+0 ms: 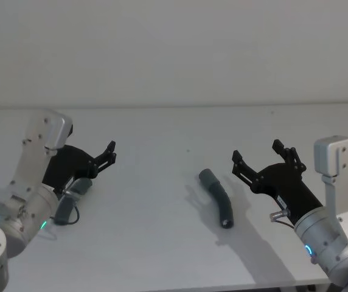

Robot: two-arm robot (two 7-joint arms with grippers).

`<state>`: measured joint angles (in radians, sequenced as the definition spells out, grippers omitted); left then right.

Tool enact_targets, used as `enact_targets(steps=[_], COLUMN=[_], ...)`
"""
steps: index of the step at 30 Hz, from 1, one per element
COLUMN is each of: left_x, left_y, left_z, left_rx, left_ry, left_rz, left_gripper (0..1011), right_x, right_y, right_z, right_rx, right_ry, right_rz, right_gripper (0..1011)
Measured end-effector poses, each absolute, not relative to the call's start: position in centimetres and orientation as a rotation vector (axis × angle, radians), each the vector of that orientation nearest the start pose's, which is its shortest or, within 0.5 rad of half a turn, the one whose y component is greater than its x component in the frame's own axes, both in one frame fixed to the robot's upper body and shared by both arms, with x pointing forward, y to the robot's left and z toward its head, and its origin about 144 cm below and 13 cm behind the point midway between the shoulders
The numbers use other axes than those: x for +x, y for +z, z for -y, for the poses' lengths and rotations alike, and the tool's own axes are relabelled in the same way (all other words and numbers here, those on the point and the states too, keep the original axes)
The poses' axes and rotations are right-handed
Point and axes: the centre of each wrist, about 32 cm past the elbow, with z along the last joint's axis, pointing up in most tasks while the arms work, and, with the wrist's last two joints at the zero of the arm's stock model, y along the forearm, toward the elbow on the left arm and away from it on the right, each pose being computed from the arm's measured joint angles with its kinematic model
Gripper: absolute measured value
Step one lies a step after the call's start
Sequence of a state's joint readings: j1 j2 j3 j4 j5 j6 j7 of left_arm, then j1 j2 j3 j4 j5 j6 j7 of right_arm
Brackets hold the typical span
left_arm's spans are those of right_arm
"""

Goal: Use both hands to pick up one end of the pipe from the table, align the ends, and insert them.

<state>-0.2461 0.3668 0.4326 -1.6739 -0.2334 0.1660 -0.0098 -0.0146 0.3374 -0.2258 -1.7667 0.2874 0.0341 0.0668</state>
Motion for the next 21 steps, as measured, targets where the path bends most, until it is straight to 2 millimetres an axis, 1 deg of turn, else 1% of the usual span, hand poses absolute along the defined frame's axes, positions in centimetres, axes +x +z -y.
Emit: enact_targets(steps=[8, 15, 21], left_x=[49.0, 48.9, 48.6], left_y=[123.6, 124.9, 125.6], left_z=[-19.8, -20.5, -21.2], left_rx=[0.19, 0.288, 0.353], left_ry=[1.129, 1.06, 0.999], left_rz=[0.143, 0.112, 0.08], left_gripper=[1002, 1002, 1002], right_x=[44.3, 44.3, 44.3], right_y=[118.9, 118.9, 118.9], right_z=[23.7, 23.7, 23.7], right_rx=[0.026, 0.026, 0.026], right_ry=[-1.229, -1.23, -1.23], right_rz=[0.075, 0.075, 0.075], right_gripper=[1002, 1002, 1002])
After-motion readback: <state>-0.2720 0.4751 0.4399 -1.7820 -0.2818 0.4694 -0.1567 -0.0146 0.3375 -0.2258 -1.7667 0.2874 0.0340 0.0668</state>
